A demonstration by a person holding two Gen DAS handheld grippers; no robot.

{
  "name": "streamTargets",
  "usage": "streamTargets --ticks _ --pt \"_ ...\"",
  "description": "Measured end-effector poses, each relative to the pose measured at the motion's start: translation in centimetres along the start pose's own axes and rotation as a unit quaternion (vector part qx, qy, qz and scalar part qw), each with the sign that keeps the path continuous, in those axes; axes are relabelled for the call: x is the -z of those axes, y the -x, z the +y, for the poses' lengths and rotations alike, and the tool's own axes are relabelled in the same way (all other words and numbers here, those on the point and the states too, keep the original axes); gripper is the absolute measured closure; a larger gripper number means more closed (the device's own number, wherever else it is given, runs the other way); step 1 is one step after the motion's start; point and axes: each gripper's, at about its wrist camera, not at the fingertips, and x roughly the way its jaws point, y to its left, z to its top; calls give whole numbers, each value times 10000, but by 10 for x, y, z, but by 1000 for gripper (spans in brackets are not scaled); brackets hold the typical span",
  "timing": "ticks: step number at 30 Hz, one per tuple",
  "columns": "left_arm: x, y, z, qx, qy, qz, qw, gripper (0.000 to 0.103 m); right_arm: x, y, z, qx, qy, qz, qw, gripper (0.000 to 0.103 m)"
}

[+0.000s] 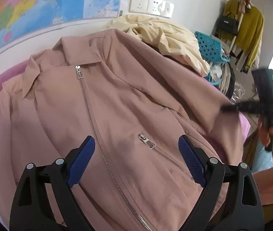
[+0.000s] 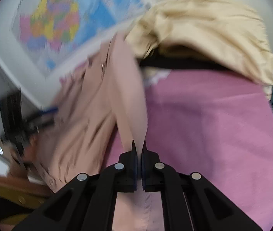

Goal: Fold large clothes
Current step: 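Lay the pink jacket flat on the bed and open both grippers, then grasp the jacket's front panel with the left gripper and lift it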

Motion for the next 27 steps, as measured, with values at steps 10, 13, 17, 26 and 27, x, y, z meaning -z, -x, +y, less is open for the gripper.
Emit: streamTargets --ticks 10,13,17,26,27 --pt "7 -17 -25 239 -96 126 9996 14 -41 -9 -81 1219 -799 -385 9886 98" --pt "13 -27 -27 264 6 293 9992 14 -45 -33 -86 1497 -849 -11 9851 71" --pt "18 -29 -29 321 81 344 9989 14 -42 -15 -74 1349 -594 -298 9886 24" --pt "2 -32 -74 1384 -280 217 9897 14 -6 13 -72 715 -854 -394 9930 18" --pt "0 -37 -82 1516 -326 264 9876 14 -3 15 -74 621 -928 -478 9926 18"
